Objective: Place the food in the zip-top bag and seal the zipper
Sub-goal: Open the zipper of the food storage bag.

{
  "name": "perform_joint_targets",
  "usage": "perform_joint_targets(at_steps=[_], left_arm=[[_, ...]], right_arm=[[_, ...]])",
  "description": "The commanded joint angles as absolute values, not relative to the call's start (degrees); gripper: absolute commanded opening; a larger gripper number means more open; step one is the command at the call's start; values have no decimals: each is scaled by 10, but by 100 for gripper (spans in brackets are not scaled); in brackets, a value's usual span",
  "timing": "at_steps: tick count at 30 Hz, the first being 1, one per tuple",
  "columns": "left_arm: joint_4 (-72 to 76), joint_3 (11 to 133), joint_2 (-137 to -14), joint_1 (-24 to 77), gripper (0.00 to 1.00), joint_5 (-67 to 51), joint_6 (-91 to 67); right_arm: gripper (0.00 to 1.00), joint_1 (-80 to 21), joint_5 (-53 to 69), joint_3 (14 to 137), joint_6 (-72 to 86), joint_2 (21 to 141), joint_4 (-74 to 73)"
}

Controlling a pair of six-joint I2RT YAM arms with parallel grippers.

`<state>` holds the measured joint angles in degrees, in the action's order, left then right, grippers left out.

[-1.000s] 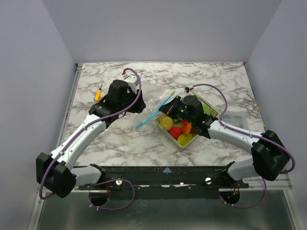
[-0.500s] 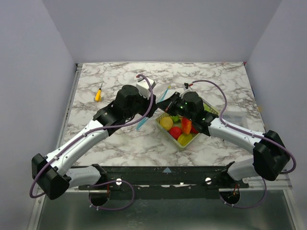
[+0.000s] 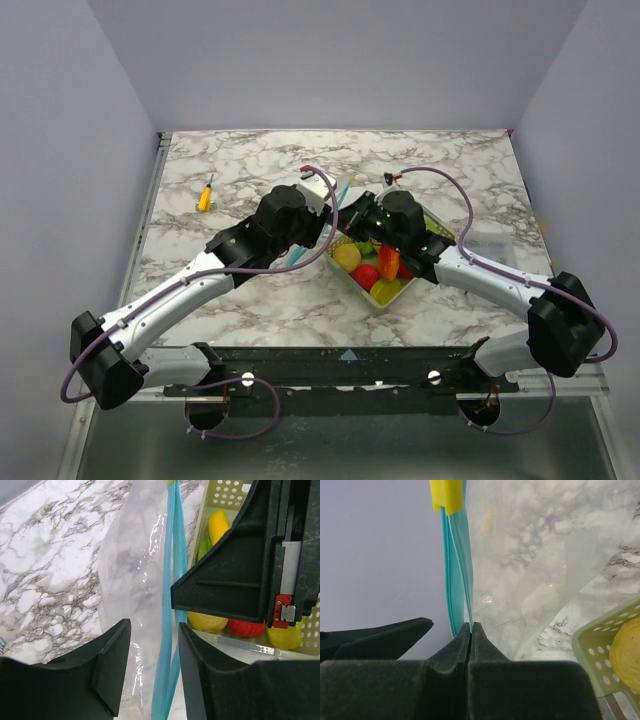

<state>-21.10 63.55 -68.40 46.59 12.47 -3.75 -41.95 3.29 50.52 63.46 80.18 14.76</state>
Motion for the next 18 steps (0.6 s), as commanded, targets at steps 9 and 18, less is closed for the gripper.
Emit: perform_joint_targets(at_steps=[9, 18], left_arm=[[-220, 654, -736, 472, 42, 165, -27], [-313, 740, -802, 470, 1, 306, -34]], right_arm=[[0, -423, 56, 527, 641, 802, 166], [0, -423, 58, 529, 645, 809, 171]])
